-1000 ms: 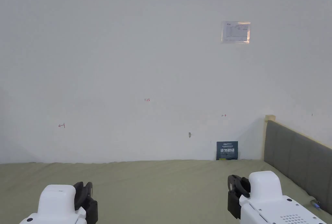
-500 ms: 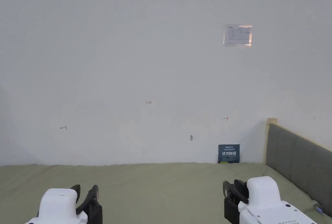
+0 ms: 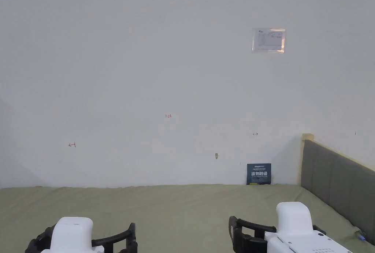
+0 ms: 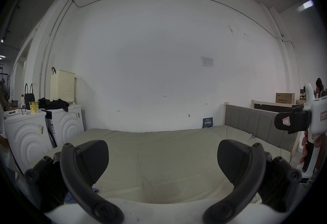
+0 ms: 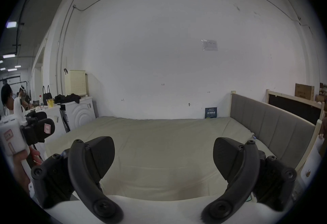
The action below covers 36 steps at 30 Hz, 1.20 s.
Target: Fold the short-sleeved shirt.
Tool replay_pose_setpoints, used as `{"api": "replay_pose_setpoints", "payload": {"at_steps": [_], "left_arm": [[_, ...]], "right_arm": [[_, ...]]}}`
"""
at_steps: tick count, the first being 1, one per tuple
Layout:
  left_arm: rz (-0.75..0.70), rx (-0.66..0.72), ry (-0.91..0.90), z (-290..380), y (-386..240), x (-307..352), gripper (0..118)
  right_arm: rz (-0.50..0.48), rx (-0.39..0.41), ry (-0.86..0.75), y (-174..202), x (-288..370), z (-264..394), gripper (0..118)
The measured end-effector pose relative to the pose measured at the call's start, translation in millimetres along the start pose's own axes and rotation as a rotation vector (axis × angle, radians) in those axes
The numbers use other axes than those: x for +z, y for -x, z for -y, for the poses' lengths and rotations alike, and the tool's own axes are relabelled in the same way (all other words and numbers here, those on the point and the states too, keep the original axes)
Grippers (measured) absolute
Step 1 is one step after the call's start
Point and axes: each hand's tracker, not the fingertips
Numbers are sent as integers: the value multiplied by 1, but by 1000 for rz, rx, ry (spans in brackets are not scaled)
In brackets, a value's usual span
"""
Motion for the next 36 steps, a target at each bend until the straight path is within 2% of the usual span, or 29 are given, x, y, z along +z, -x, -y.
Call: {"api": "replay_pose_setpoints", "payload": {"at_steps": [2,6,9,12,15,33,36], "left_arm": [[3,9,3,0,0,0,118],[0,2,5,1,0,0,118],[2,5,13,3,-1,-1,118],[5,14,10,3,0,-1,118],[1,12,14,2,-1,-2,118],[-9,25,19,0,0,-4,118],[-9,21,14,-1,-2,-4,118]], "right_arm": [[4,-14,1,0,1,-3,113],[-114,-68,2,-4,7,-5,113],[-86,-90,-2,-1,12,-8,113],[-17,-49,-19,7,18,-12,113],[3,-39,-45,11,23,-13,113],[32,-81,-52,6,18,-20,113],[0,-135,-22,-2,15,-22,113]]}}
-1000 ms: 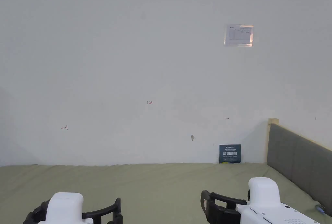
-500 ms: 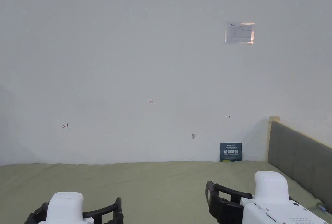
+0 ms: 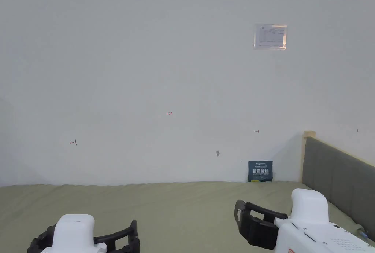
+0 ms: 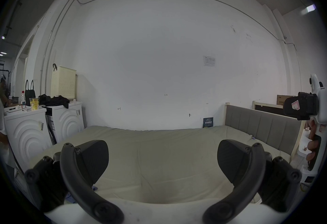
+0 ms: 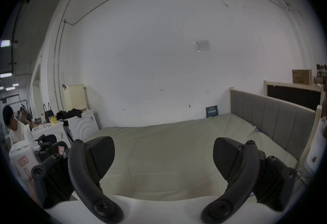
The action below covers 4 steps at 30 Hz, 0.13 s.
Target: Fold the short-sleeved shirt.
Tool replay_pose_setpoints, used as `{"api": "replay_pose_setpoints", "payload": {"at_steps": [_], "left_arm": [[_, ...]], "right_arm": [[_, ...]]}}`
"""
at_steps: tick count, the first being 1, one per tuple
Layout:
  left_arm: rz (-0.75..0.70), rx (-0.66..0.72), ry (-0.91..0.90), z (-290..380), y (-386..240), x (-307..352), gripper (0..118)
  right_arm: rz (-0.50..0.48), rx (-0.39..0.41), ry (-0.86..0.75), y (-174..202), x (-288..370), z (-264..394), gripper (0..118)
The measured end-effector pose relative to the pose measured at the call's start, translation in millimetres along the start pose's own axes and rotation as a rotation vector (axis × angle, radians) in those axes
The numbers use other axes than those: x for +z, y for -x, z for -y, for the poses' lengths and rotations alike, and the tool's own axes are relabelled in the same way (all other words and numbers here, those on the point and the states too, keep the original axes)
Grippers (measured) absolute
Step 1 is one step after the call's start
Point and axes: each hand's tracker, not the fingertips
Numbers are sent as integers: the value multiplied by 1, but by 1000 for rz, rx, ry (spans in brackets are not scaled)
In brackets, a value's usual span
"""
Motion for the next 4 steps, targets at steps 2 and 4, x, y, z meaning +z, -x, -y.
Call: {"api": "replay_pose_setpoints", "payload": {"at_steps": [2,4], "left_arm": [[1,-1,-1,0,-1,0,118],[0,-2,-1,0,-1,0,118]], "right_arm": [[10,-8,5,-3,-1,-2,113],[15,-10,9,-6,-1,-1,113]]}}
